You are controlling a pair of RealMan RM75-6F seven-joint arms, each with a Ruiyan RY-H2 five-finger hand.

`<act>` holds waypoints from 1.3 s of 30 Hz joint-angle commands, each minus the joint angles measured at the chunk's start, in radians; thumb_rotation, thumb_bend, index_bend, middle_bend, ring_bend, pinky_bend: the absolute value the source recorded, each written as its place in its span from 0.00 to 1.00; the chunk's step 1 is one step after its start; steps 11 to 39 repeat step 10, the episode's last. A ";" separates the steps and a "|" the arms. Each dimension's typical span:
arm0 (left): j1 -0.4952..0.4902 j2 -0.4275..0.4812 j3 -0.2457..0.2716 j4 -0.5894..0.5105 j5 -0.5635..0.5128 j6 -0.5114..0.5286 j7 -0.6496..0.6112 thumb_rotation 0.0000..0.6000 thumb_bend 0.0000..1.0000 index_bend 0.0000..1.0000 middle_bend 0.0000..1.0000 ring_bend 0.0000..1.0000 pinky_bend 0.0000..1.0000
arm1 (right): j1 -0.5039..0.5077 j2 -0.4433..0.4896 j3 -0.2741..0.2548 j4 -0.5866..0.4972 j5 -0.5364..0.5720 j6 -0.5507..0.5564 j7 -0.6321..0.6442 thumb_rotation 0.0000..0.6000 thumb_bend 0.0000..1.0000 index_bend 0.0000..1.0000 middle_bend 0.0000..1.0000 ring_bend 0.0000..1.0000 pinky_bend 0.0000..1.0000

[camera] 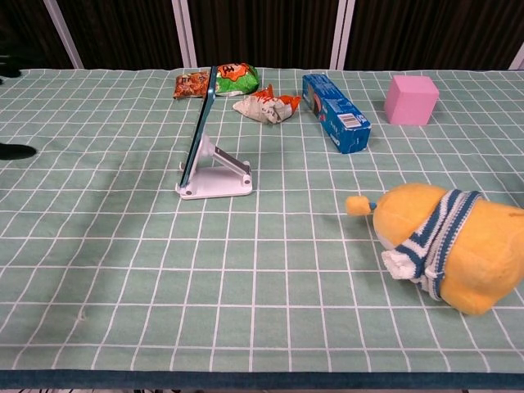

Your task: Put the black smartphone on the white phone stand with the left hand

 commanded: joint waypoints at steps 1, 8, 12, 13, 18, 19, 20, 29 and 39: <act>0.121 0.011 0.104 0.086 0.170 0.170 0.083 1.00 0.13 0.00 0.00 0.00 0.00 | -0.001 0.000 -0.001 0.000 -0.002 0.002 0.000 1.00 0.35 0.00 0.00 0.00 0.12; 0.194 0.009 0.139 0.155 0.217 0.240 0.120 1.00 0.11 0.00 0.00 0.00 0.00 | -0.004 0.000 -0.004 0.002 -0.013 0.009 0.009 1.00 0.35 0.00 0.00 0.00 0.12; 0.204 0.012 0.137 0.158 0.215 0.240 0.122 1.00 0.11 0.00 0.00 0.00 0.00 | -0.005 0.000 -0.004 0.003 -0.015 0.010 0.009 1.00 0.35 0.00 0.00 0.00 0.12; 0.204 0.012 0.137 0.158 0.215 0.240 0.122 1.00 0.11 0.00 0.00 0.00 0.00 | -0.005 0.000 -0.004 0.003 -0.015 0.010 0.009 1.00 0.35 0.00 0.00 0.00 0.12; 0.204 0.012 0.137 0.158 0.215 0.240 0.122 1.00 0.11 0.00 0.00 0.00 0.00 | -0.005 0.000 -0.004 0.003 -0.015 0.010 0.009 1.00 0.35 0.00 0.00 0.00 0.12; 0.204 0.012 0.137 0.158 0.215 0.240 0.122 1.00 0.11 0.00 0.00 0.00 0.00 | -0.005 0.000 -0.004 0.003 -0.015 0.010 0.009 1.00 0.35 0.00 0.00 0.00 0.12; 0.204 0.012 0.137 0.158 0.215 0.240 0.122 1.00 0.11 0.00 0.00 0.00 0.00 | -0.005 0.000 -0.004 0.003 -0.015 0.010 0.009 1.00 0.35 0.00 0.00 0.00 0.12; 0.204 0.012 0.137 0.158 0.215 0.240 0.122 1.00 0.11 0.00 0.00 0.00 0.00 | -0.005 0.000 -0.004 0.003 -0.015 0.010 0.009 1.00 0.35 0.00 0.00 0.00 0.12; 0.204 0.012 0.137 0.158 0.215 0.240 0.122 1.00 0.11 0.00 0.00 0.00 0.00 | -0.005 0.000 -0.004 0.003 -0.015 0.010 0.009 1.00 0.35 0.00 0.00 0.00 0.12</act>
